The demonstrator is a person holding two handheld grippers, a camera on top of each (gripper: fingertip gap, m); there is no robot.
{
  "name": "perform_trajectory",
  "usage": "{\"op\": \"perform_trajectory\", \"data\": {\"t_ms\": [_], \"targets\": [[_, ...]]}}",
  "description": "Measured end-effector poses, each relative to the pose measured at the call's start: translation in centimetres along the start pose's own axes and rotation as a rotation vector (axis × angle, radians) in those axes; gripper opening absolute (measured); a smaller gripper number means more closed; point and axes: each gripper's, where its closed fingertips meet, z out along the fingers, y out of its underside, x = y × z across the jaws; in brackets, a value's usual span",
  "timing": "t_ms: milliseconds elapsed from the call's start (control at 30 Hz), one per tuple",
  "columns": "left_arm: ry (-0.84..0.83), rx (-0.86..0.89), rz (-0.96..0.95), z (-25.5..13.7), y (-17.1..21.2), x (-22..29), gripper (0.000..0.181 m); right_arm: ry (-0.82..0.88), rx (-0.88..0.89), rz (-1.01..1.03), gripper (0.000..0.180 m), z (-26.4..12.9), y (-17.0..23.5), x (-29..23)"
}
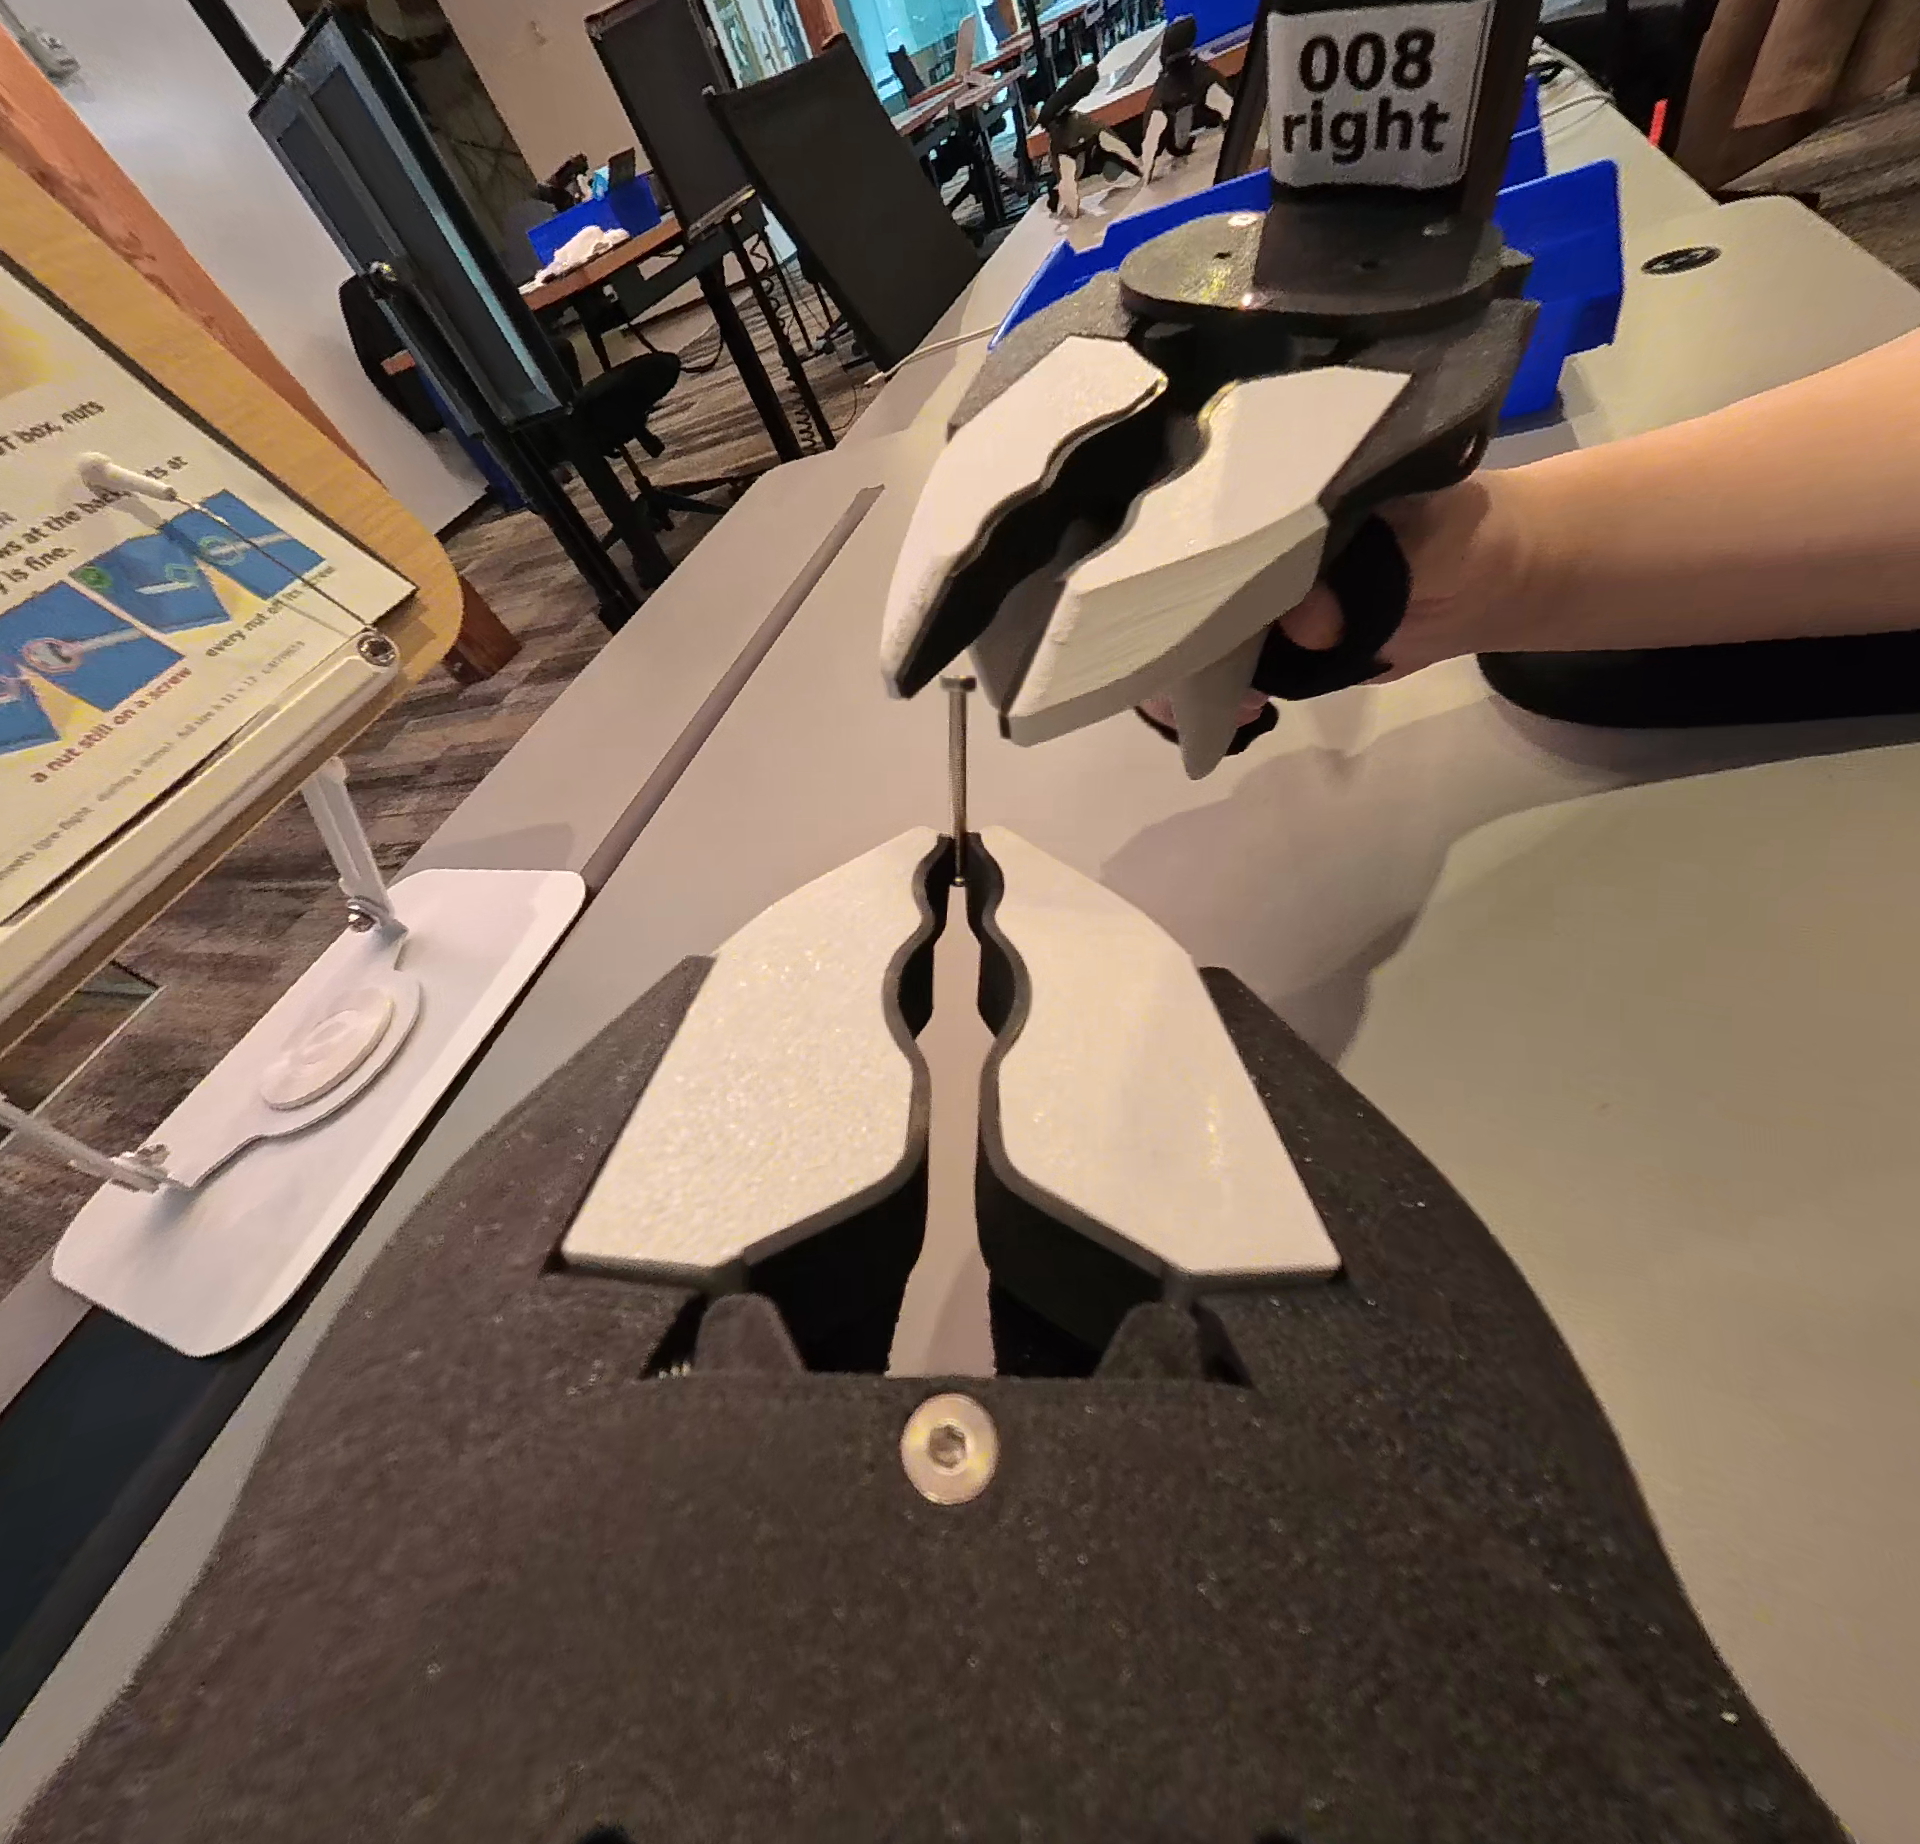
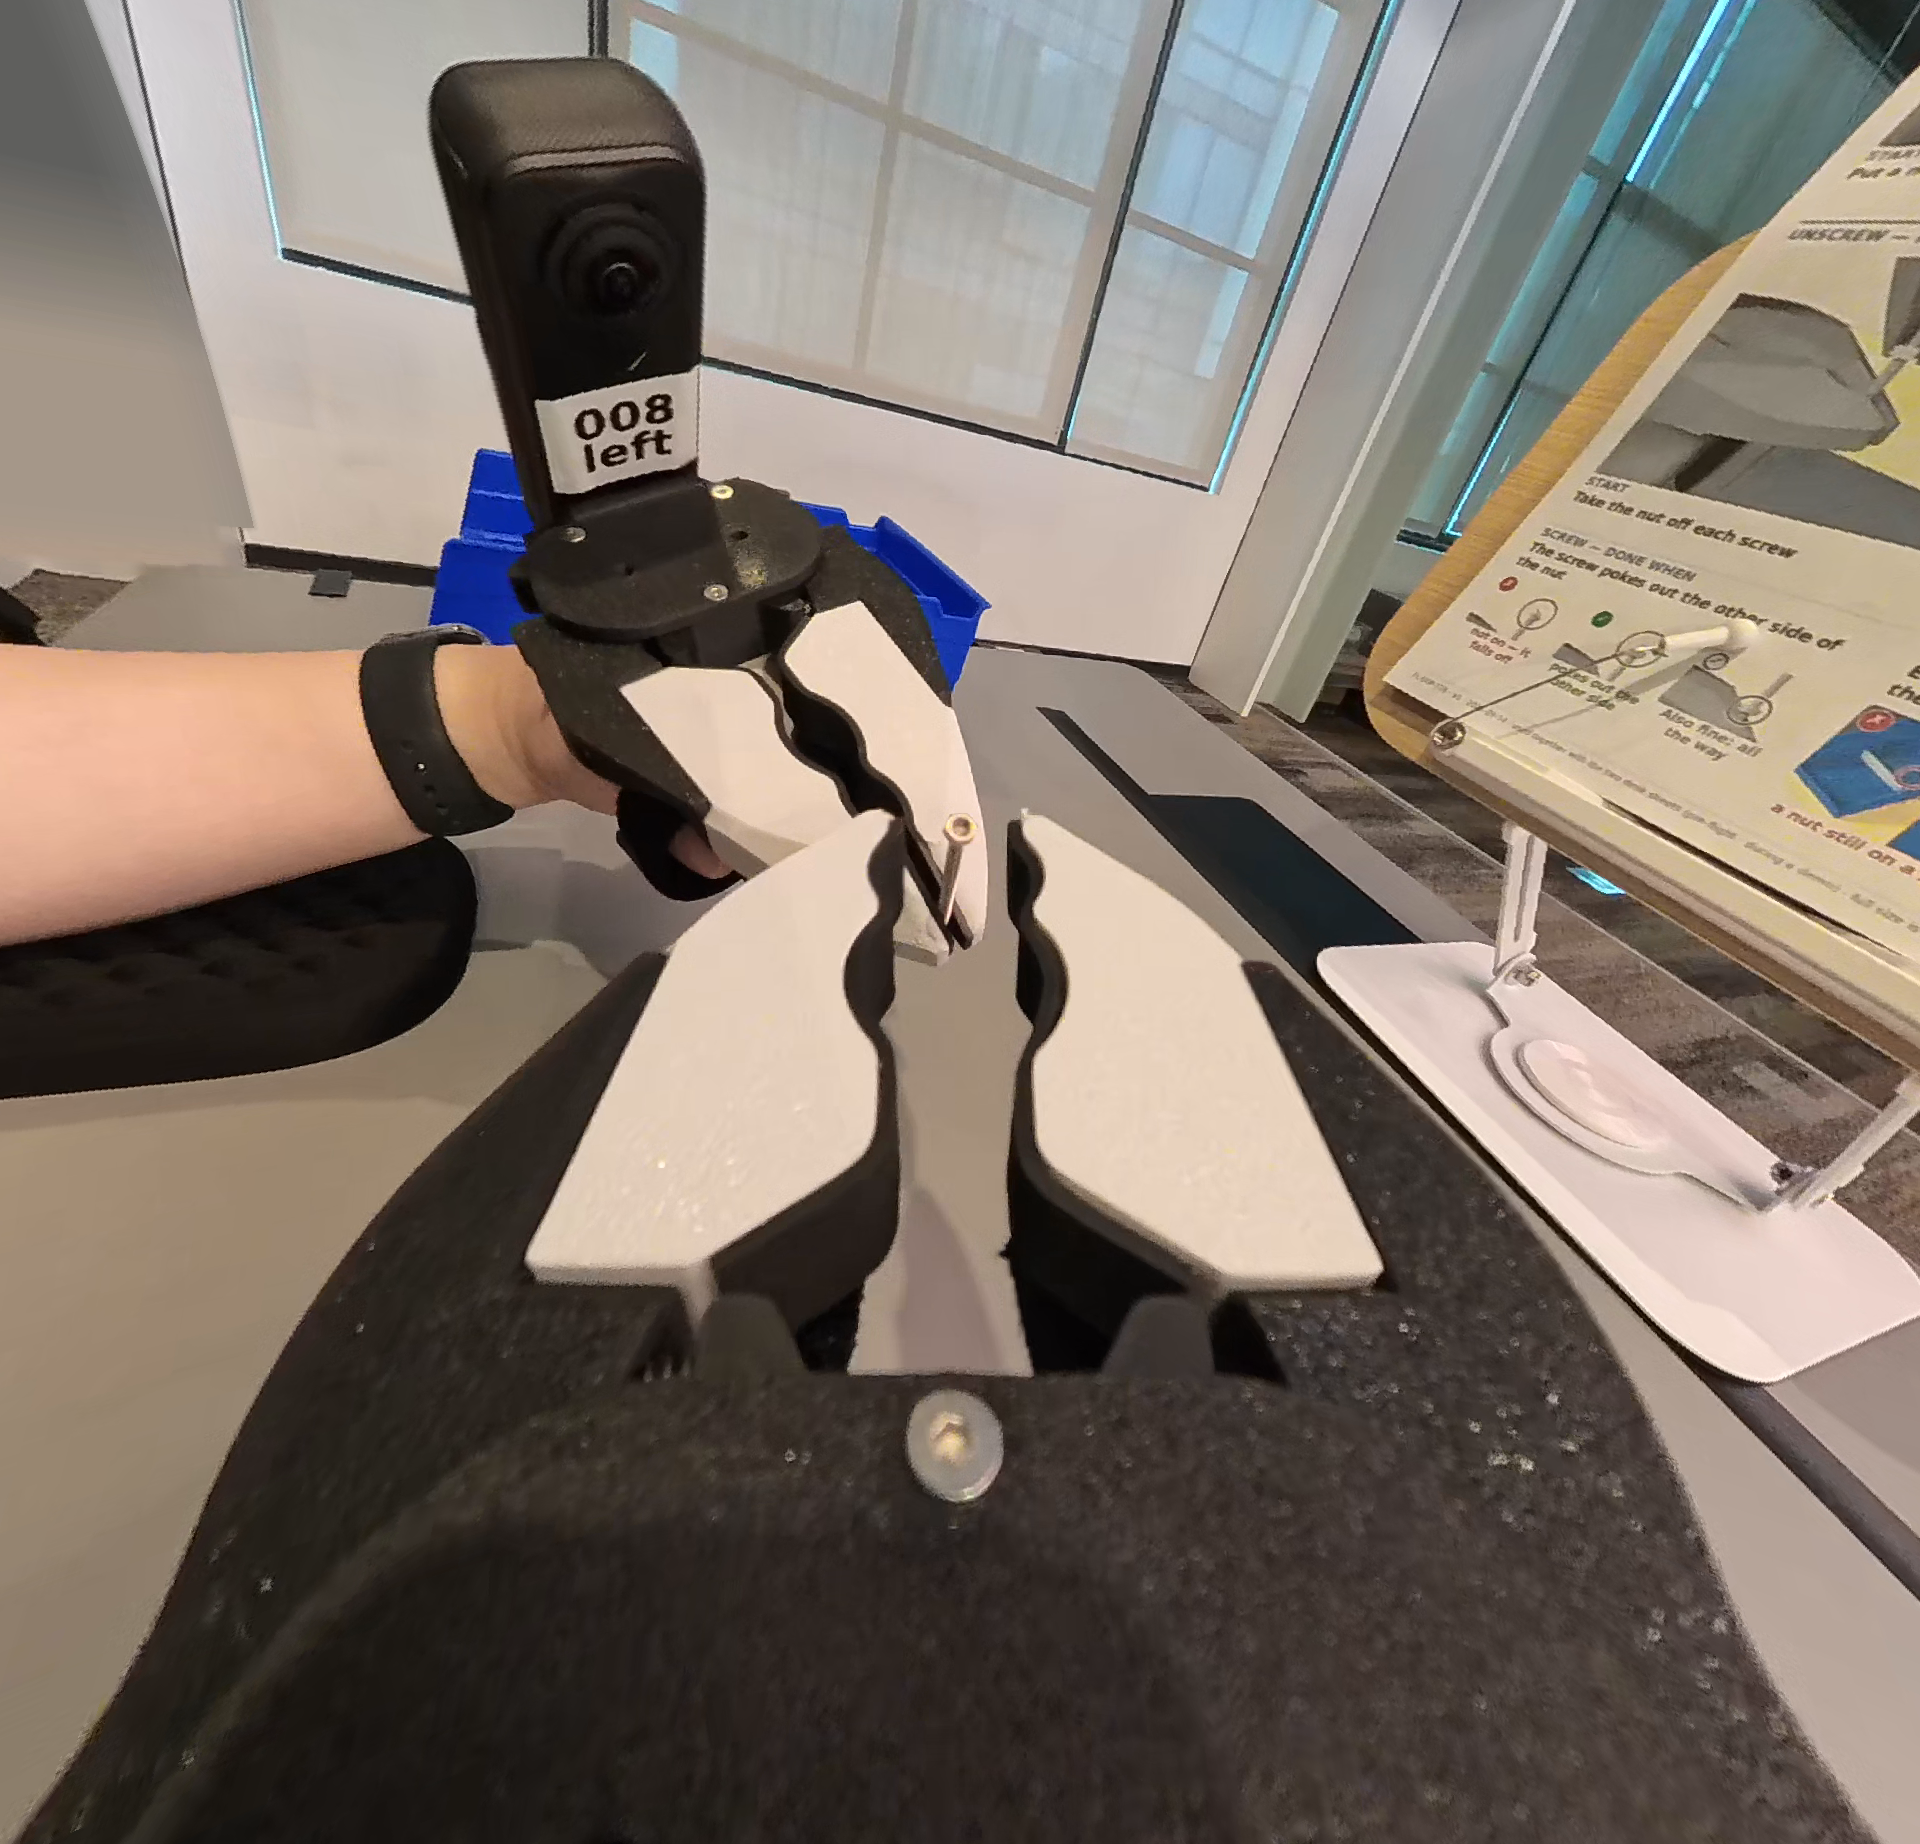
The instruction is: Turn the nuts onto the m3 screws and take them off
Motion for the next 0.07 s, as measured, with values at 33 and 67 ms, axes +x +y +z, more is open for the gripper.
{"op": "perform_trajectory", "data": {"t_ms": [33,67], "targets": [[0.003,0.004,0.001,-0.01,-0.06,0.05,0.002,-0.003,0.002,-0.011,0.018,-0.03,-0.04,-0.11],[0.007,0.007,0.001,-0.02,-0.12,0.12,0.002,-0.001,0.003,-0.026,0.018,-0.05,-0.11,-0.18]]}}
